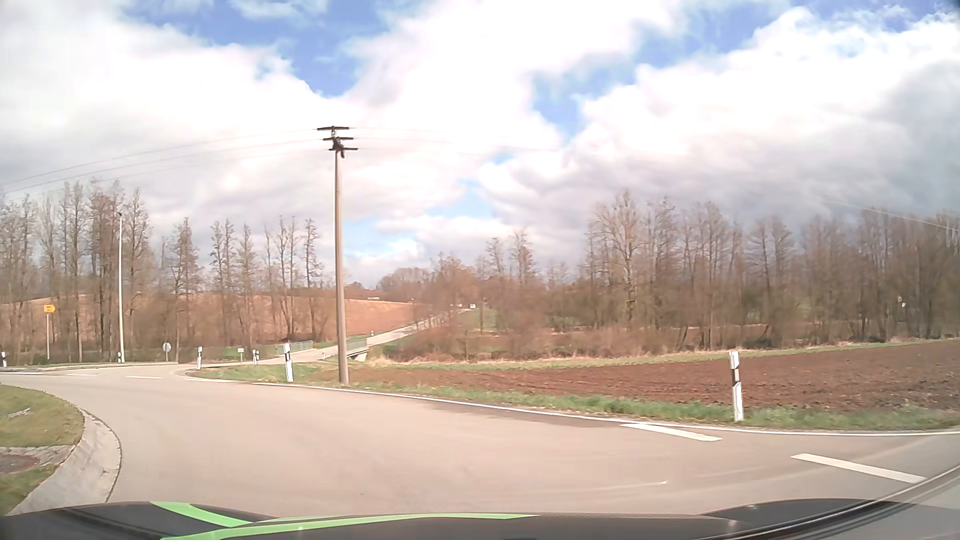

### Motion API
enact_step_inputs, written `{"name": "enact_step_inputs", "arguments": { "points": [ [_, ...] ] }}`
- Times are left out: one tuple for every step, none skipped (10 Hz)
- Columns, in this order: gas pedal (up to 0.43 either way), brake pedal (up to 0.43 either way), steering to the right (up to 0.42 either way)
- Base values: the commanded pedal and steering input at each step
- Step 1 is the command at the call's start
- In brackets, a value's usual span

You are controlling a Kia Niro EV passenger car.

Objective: Follow the waypoints while adhering to traffic rules and regulations

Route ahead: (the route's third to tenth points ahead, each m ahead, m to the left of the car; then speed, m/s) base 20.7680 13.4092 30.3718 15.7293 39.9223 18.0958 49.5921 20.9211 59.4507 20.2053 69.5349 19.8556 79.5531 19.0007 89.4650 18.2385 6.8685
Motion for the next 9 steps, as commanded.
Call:
{"name": "enact_step_inputs", "arguments": {
  "points": [
    [0.079,0.000,-0.273],
    [0.079,0.000,-0.273],
    [0.079,0.000,-0.273],
    [0.079,0.000,-0.273],
    [0.079,0.000,-0.272],
    [0.079,0.000,-0.272],
    [0.079,0.000,-0.271],
    [0.087,0.000,-0.270],
    [0.087,0.000,-0.266]
  ]
}}
